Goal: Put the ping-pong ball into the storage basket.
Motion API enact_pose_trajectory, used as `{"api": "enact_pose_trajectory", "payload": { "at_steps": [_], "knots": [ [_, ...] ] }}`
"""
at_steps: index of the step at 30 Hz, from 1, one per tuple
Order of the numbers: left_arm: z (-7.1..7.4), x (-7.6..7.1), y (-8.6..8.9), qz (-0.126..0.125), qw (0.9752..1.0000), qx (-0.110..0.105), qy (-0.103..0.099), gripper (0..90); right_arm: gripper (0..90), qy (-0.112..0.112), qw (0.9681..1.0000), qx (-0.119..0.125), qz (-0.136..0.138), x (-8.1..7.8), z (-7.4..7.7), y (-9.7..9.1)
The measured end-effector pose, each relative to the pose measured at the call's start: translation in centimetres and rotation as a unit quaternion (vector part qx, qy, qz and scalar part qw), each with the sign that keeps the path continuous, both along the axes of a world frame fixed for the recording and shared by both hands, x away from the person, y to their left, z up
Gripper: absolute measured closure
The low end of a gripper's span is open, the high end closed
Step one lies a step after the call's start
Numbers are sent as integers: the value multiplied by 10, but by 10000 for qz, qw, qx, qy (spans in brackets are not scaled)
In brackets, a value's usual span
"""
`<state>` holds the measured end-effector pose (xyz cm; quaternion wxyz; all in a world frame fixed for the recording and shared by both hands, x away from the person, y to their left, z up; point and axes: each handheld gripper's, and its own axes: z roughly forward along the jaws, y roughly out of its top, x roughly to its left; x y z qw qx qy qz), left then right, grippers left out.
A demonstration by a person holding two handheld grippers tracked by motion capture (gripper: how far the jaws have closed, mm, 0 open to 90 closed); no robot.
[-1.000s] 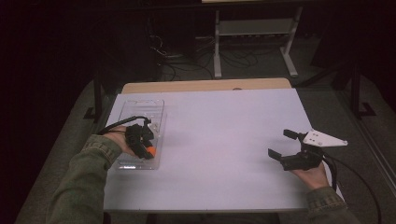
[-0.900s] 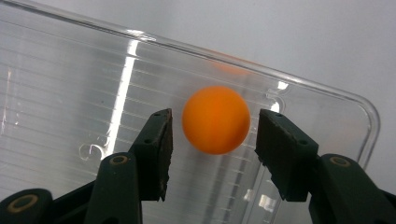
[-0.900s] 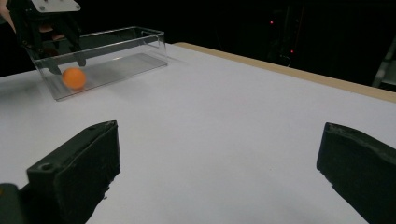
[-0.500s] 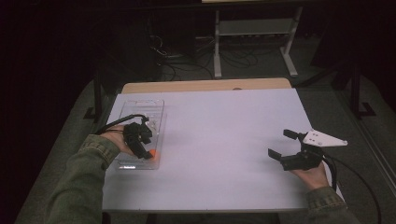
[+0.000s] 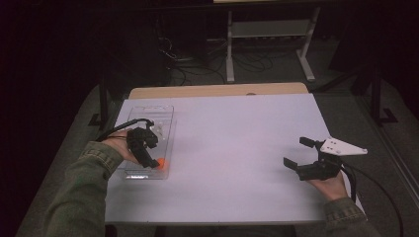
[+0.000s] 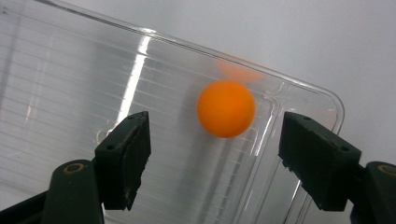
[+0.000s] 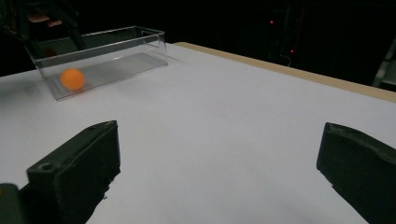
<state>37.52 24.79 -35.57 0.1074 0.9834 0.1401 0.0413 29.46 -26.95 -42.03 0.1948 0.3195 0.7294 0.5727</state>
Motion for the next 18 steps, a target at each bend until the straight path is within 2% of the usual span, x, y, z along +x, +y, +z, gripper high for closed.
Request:
{"api": "enact_pose_trajectory", "payload": {
  "at_steps": [8, 12, 18],
  "knots": [
    [7, 0, 1, 139, 9998, -96, -93, 134, 0, 4, 10000, -10, -5, -1, 0, 0],
    [10, 0, 1, 224, 9996, -63, -189, 30, 0, 3, 10000, -8, -16, -1, 0, 0],
    [15, -3, 1, 237, 9991, -261, -249, 0, 0, -11, 10000, -6, -22, -2, 0, 0]
  ]
}}
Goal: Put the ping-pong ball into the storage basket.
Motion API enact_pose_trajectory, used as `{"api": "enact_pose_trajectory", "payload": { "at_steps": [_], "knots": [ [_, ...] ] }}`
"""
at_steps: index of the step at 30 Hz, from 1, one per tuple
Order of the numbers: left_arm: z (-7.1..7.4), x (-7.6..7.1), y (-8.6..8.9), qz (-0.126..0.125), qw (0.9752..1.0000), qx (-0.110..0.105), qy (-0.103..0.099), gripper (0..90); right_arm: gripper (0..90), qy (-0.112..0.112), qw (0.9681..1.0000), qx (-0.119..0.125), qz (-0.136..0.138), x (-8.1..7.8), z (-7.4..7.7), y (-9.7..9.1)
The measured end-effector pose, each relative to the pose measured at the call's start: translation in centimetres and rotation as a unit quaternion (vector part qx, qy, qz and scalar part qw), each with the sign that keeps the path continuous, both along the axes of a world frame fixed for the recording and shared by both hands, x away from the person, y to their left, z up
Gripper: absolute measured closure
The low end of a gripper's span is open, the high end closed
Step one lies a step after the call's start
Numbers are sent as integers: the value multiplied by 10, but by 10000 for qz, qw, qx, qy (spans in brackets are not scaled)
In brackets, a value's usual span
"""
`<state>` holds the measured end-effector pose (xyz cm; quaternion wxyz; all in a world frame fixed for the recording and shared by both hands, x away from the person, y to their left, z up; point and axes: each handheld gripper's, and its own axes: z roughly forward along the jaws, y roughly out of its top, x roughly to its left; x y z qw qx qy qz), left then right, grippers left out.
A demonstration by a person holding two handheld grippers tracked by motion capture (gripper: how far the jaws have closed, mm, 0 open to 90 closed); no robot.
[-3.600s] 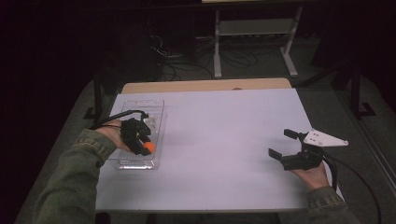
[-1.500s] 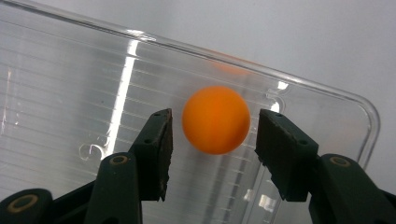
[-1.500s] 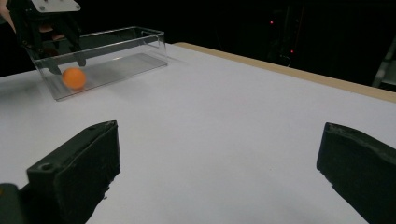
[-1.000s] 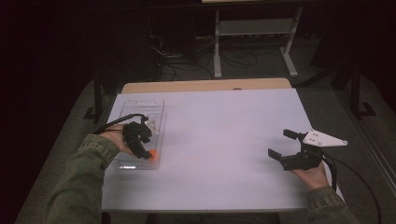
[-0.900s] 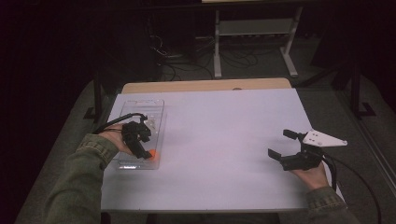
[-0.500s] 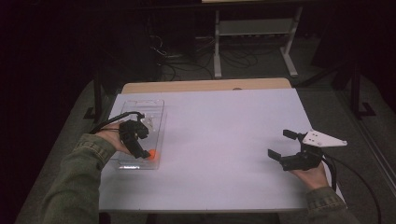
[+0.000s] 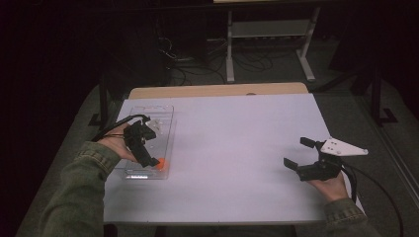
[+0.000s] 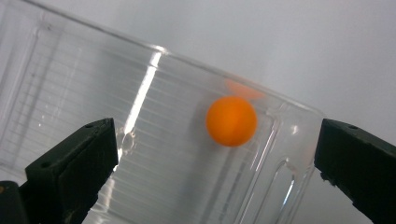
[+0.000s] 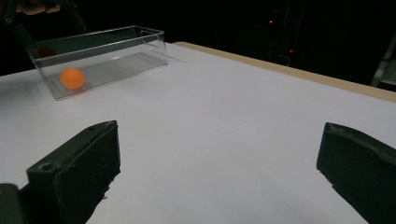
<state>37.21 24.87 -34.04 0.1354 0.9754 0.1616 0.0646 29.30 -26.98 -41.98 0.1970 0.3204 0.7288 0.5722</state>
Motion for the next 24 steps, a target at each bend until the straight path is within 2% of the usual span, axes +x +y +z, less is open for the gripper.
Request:
{"api": "enact_pose_trajectory", "payload": {
  "at_steps": [4, 6, 14, 24],
  "knots": [
    [9, -5, 2, -25, 9995, -313, -98, 0, 0, 9, 10000, 4, -9, 0, 0, 0],
    [11, -6, 3, -28, 9994, -316, -153, 0, 0, 0, 10000, 2, -6, 0, 0, 0],
    [15, -17, 10, 19, 9979, -570, -301, 0, 0, 5, 10000, 7, -10, -1, 1, 0],
    [15, -29, 16, 55, 9950, -862, -502, 0, 0, 9, 10000, 3, -3, -1, 1, 0]
  ]
}}
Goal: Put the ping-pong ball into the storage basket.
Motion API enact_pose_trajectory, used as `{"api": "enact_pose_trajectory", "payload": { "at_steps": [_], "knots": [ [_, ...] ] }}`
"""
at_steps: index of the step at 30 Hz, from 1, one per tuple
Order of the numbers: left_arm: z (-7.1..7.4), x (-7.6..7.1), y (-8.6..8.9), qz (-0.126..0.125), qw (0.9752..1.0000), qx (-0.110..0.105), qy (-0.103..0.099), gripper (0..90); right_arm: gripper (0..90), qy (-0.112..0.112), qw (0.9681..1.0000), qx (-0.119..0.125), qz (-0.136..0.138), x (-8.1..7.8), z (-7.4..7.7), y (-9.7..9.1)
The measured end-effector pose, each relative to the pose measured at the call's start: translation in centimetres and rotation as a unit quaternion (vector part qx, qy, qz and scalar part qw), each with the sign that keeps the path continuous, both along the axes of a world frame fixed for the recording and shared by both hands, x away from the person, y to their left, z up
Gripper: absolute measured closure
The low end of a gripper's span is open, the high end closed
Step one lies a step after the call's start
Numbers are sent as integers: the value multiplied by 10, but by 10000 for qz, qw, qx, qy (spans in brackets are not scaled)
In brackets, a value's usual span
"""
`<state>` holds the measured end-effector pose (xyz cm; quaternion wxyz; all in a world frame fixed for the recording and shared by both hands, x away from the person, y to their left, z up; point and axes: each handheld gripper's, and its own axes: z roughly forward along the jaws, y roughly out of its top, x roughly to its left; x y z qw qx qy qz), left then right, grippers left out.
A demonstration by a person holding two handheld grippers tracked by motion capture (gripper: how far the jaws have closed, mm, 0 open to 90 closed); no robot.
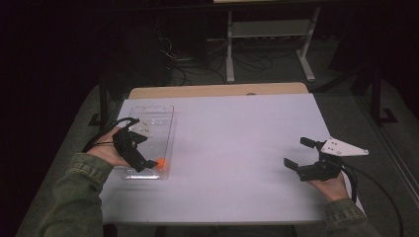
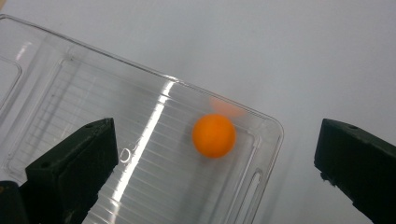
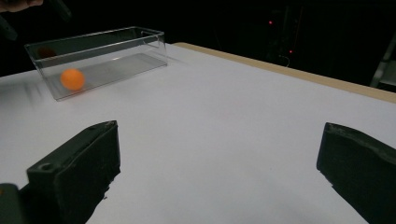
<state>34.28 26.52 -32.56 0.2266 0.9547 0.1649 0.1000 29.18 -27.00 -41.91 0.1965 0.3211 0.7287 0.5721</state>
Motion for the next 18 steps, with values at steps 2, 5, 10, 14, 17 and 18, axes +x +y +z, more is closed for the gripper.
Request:
{"api": "enact_pose_trajectory", "payload": {
  "at_steps": [2, 5, 10, 14, 17, 18],
  "knots": [
    [0, -2, 1, 5, 10000, -77, -42, 0, 0, -4, 10000, -1, -6, 0, 0, 0],
    [1, -4, 3, 25, 9998, -190, -102, 0, 0, -3, 10000, -5, -3, 0, 0, 0],
    [2, -8, 5, 63, 9988, -424, -231, 0, 0, -7, 10000, -5, -10, 0, 0, -1],
    [0, -11, 6, 83, 9981, -534, -285, 0, 0, -5, 10000, -16, 1, 0, 0, 0],
    [-2, -12, 8, 107, 9975, -619, -311, 0, 0, -5, 10000, -14, 1, 0, 0, 0],
    [-2, -13, 8, 122, 9973, -656, -319, 0, 0, -4, 10000, -10, -1, -1, 0, -1]
  ]
}}
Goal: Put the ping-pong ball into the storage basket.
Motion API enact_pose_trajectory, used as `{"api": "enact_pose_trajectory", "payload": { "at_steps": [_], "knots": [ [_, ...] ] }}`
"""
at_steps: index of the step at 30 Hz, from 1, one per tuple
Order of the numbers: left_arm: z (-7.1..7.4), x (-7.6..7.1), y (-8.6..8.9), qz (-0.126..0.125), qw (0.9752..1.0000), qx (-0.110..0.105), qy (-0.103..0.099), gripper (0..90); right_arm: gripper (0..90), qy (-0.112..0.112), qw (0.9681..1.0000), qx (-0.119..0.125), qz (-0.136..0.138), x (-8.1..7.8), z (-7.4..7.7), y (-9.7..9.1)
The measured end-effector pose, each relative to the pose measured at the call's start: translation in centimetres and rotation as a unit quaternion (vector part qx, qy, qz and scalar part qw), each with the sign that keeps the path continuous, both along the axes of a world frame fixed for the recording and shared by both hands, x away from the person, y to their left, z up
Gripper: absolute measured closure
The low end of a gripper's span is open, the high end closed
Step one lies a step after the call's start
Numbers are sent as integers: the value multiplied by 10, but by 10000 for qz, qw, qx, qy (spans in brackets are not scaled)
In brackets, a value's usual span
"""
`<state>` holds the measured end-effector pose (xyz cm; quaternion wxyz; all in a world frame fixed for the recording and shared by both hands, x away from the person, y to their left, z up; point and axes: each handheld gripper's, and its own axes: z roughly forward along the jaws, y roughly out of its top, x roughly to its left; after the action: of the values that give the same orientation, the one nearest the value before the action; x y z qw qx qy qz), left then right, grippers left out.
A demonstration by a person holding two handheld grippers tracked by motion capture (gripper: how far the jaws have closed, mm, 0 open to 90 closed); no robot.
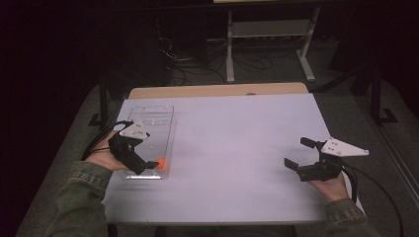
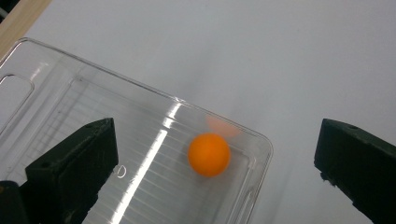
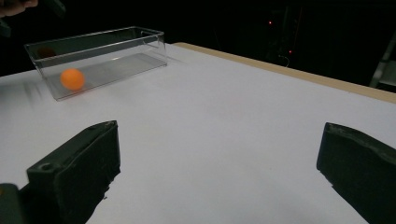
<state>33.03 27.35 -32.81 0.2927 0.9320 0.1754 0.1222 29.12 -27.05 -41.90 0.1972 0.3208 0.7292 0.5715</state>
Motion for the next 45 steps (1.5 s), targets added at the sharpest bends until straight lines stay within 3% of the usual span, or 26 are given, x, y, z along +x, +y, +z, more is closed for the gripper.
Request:
{"api": "enact_pose_trajectory", "payload": {
  "at_steps": [17, 28, 36, 43, 45],
  "knots": [
    [-11, -12, 14, 271, 9979, -491, -309, 0, 0, -5, 10000, 6, -15, 0, 0, 0],
    [-17, -19, 23, 441, 9934, -874, -604, 0, 0, -13, 10000, 19, -9, -1, 0, 0],
    [-29, -21, 28, 385, 9919, -1039, -619, 0, 0, -22, 10000, 15, -15, -1, 0, -1],
    [-34, -27, 33, 415, 9866, -1413, -699, 0, 0, -15, 10000, 11, -15, -1, 0, -1],
    [-37, -28, 35, 455, 9861, -1440, -696, 0, 0, -23, 10000, 8, -13, -1, 0, -1]
  ]
}}
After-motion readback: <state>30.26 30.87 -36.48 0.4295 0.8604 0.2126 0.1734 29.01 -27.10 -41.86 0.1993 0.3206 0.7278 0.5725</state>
